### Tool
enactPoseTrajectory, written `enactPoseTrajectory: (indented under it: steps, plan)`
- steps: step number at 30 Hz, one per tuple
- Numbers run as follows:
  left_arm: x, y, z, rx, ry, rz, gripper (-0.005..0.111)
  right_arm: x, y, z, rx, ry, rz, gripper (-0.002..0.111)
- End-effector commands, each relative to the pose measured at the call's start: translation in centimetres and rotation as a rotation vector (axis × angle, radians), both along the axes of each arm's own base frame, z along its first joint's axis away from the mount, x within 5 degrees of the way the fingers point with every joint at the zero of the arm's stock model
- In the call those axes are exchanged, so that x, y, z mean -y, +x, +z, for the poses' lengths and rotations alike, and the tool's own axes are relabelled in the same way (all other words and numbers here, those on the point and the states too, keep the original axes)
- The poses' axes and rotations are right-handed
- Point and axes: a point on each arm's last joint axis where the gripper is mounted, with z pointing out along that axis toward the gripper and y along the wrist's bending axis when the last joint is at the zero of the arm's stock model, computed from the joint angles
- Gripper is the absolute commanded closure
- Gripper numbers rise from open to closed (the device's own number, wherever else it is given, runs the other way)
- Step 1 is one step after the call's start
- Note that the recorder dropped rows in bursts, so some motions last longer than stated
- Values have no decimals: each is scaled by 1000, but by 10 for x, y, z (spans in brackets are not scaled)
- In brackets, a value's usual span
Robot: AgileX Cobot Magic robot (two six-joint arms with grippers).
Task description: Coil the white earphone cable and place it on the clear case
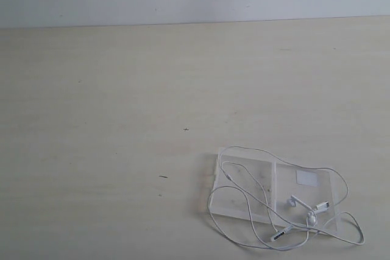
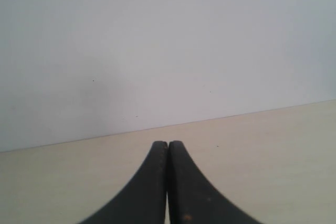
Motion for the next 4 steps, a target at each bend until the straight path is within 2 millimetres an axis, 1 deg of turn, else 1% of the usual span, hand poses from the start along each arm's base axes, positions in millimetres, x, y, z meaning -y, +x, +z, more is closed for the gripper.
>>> enactPoseTrajectory:
  steps: [1, 4]
  plan:
    - [0, 0, 0, 5, 0, 2, 107, 0, 0, -1, 5, -1, -6, 108]
    - [0, 0, 0, 5, 0, 2, 107, 0, 0, -1, 5, -1, -6, 108]
